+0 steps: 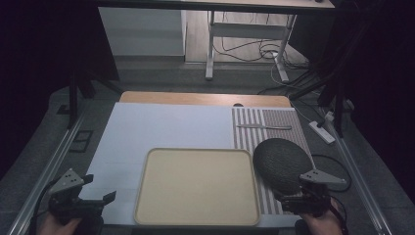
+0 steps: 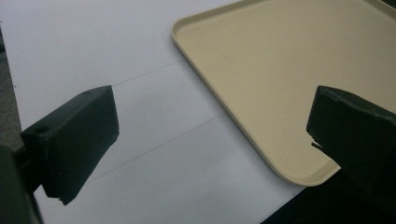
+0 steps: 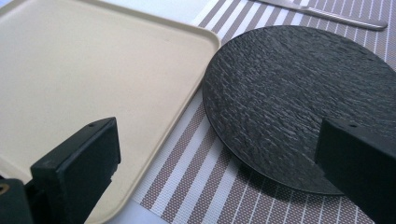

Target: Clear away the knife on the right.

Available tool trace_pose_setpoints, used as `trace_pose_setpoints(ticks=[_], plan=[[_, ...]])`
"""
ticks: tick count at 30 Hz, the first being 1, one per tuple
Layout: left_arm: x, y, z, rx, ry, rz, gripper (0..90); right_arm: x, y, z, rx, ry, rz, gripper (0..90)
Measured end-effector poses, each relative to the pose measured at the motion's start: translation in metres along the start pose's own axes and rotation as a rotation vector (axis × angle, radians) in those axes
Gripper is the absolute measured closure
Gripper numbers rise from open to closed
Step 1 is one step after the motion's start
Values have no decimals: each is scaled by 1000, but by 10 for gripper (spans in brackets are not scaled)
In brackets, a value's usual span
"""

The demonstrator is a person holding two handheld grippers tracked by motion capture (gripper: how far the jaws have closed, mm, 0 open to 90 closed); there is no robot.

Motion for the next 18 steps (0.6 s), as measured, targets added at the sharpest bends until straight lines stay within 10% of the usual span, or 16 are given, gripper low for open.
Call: trace_pose_setpoints(ticks=[18], plan=[[-1, 2, 0, -3, 7, 10, 23, -1, -4, -4, 11, 33, -39, 10]])
Point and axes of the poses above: each handheld gripper's, and its own axes: y roughly backward along the jaws, x roughly out of its top, z roughly to its right, the point moved 7 cm from there along -y, roughly forward along the jaws, and after that the axes turned 14 degrees about -x, right-handed, at the moved point
